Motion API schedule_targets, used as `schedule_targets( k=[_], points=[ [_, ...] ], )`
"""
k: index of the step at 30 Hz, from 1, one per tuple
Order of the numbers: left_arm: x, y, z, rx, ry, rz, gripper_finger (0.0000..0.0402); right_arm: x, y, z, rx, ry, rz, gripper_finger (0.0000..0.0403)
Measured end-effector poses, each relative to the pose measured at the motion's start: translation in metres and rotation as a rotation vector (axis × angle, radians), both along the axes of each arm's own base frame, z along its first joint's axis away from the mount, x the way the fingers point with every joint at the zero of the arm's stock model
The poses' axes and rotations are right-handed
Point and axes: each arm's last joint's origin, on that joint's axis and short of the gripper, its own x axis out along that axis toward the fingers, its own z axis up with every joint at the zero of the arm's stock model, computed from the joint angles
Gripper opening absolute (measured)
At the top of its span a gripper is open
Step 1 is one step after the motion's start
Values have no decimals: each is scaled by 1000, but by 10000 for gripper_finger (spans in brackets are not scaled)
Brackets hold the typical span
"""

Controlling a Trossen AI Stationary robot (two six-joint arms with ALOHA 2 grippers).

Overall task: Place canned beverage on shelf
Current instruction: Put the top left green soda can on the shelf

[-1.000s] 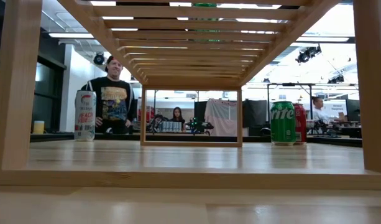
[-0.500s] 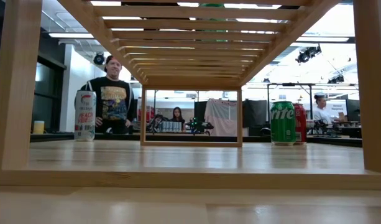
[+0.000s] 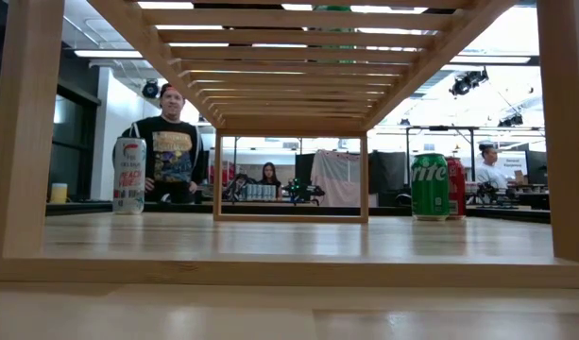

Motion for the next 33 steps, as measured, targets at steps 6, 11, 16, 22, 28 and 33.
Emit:
schedule_targets(
  k=[6, 11, 16, 22, 28, 33],
  points=[
    [4, 0, -1, -7, -20, 3, 0, 0, 0, 0, 0, 0, 0, 394],
    [7, 0, -3, -9, -38, 3, 0, 0, 0, 0, 0, 0, 0, 394],
    [10, 0, -4, -16, -56, 6, 0, 0, 0, 0, -1, 0, 0, 394],
    [14, 0, -5, -26, -73, 10, 0, 0, 0, 0, -1, 1, 0, 394],
    [17, 0, -4, -32, -105, 12, 0, 0, 0, 0, -5, 3, 2, 394],
    [17, 0, -3, -32, -119, 12, 0, 0, 0, 0, -8, 4, 3, 394]
  ],
)
